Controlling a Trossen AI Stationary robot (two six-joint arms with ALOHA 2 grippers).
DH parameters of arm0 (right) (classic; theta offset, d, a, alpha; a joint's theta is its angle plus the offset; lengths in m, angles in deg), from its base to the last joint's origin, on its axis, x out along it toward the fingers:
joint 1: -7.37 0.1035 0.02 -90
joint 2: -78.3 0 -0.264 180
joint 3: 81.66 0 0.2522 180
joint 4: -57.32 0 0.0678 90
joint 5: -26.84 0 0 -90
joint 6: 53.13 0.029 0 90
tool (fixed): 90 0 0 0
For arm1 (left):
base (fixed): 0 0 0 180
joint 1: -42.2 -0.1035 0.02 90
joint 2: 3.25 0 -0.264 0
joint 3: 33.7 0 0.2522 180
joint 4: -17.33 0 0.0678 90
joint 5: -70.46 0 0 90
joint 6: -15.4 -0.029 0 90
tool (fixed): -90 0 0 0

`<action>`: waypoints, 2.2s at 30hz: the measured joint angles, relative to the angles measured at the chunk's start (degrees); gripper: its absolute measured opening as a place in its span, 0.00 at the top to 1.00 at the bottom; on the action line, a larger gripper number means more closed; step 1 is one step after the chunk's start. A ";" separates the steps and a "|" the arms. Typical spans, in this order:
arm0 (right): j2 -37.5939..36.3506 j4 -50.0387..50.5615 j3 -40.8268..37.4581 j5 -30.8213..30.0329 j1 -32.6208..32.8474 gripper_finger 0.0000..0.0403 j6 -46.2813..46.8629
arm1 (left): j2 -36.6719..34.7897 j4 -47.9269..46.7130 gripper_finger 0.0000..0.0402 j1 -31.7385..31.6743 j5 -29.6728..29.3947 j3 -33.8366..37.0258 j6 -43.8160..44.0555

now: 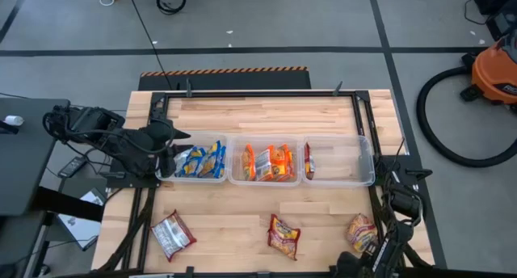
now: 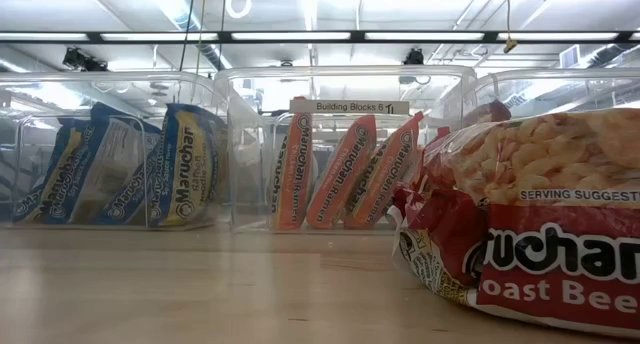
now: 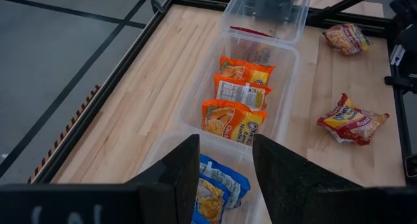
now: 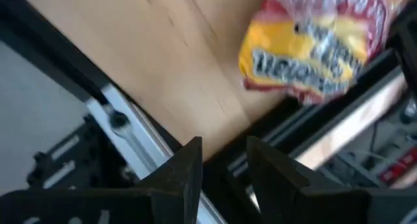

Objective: Sort Maruchan noodles
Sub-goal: Put the red noodle pack into the right transparent bin

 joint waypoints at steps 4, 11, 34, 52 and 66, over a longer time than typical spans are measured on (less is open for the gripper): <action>-0.07 0.06 -2.14 3.19 0.66 0.69 -2.69 | 0.00 0.00 0.63 0.02 0.02 0.00 0.03; -0.39 -0.22 -12.65 9.09 1.53 0.69 -13.18 | 0.00 0.00 0.63 0.02 0.00 0.00 0.02; -5.70 -1.85 -8.34 -19.08 -6.54 0.69 -22.48 | 0.00 0.01 0.63 0.02 0.00 0.00 0.01; -5.73 -3.88 -6.57 -11.55 -4.31 0.40 -93.35 | -0.02 0.02 0.63 0.00 0.00 0.00 0.02; -5.68 -6.20 -9.50 8.42 -15.21 0.41 -116.76 | 0.00 0.02 0.63 0.00 0.00 0.00 0.02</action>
